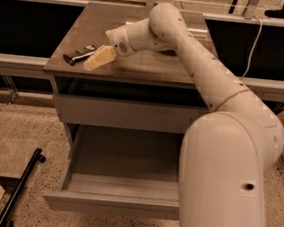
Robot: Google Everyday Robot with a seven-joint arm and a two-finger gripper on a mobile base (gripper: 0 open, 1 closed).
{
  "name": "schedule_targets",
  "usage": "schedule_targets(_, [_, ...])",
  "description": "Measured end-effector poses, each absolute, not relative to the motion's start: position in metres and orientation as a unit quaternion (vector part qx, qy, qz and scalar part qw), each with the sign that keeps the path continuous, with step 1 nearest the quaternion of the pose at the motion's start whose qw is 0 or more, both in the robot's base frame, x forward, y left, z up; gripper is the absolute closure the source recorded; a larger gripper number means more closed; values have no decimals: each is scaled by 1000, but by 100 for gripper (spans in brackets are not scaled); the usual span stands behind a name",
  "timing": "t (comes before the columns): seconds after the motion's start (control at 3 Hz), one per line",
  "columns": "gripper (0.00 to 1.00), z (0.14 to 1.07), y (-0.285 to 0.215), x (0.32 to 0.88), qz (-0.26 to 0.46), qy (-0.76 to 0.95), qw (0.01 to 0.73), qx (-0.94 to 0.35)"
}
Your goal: Place rxbar chocolate into middle drawer
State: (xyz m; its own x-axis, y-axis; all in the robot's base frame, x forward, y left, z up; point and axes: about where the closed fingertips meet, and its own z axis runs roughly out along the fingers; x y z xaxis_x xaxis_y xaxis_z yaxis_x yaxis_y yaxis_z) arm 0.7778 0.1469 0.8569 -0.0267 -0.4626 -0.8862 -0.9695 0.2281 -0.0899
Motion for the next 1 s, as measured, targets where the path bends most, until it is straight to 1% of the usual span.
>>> schedule_targets(0.33, [0,849,181,794,300,638,441,-555])
schedule_targets(1.0, [0,834,220,805,320,626,441,-558])
